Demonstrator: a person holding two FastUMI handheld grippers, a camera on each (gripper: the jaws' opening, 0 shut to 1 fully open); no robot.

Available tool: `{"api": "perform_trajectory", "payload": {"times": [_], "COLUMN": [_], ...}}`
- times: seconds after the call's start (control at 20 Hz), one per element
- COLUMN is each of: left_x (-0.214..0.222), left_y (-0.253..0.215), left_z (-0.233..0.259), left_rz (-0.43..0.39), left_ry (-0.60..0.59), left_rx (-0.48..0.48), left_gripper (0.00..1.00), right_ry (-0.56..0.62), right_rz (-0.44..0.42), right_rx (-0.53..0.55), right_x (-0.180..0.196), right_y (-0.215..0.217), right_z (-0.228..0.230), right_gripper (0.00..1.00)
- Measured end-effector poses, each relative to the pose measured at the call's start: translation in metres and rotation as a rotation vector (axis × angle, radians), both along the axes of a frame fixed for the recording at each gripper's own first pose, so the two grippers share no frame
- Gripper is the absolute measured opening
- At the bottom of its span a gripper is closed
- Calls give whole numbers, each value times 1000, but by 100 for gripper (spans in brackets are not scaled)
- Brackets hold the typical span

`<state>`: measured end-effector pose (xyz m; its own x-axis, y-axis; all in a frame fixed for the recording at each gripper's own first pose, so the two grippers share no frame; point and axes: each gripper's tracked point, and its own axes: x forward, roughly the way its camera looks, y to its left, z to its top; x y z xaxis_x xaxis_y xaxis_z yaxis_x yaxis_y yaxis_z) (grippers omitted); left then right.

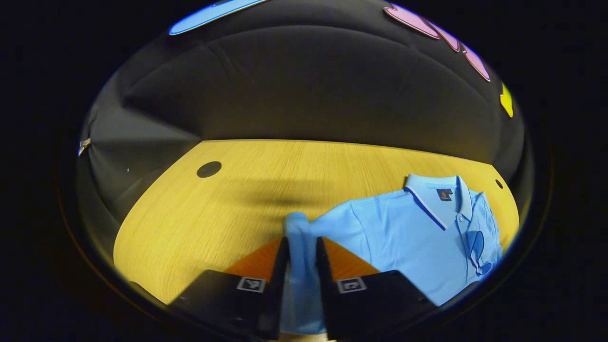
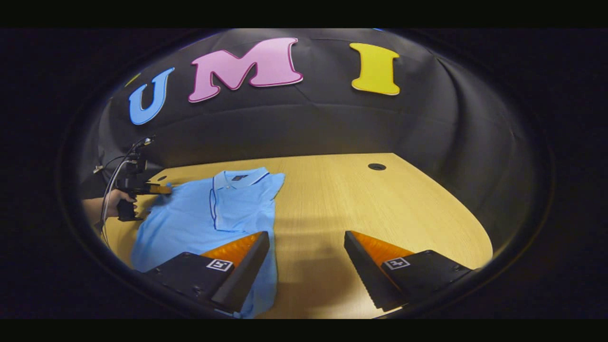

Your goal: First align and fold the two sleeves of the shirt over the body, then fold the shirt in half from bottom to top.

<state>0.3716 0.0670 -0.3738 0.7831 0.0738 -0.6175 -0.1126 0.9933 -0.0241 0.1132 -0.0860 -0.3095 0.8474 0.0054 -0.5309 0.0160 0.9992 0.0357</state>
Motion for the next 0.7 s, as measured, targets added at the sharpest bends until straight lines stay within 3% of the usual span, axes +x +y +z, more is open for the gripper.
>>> {"api": "perform_trajectory", "payload": {"times": [0.05, 0.15, 0.35, 0.6, 0.7], "left_x": [1, 1, 1, 3, 1], "left_y": [-1, -4, -1, -45, -79], "left_z": [2, 2, 23, 73, 90], "left_rz": [2, 6, 21, -65, -110], "left_ry": [-5, -1, -28, -96, -123], "left_rx": [4, 7, 67, 98, 68], "left_gripper": [17, 2, 6, 6, 6], "right_ry": [4, 15, 37, 63, 77], "right_rz": [-2, -6, 1, -11, -9], "right_rx": [-1, 10, 19, 41, 45], "right_x": [0, -2, -4, -6, -8], "right_y": [-2, -1, 3, 8, 10], "right_z": [-3, -6, -14, -17, -20], "right_gripper": [99, 99, 99, 99, 99]}}
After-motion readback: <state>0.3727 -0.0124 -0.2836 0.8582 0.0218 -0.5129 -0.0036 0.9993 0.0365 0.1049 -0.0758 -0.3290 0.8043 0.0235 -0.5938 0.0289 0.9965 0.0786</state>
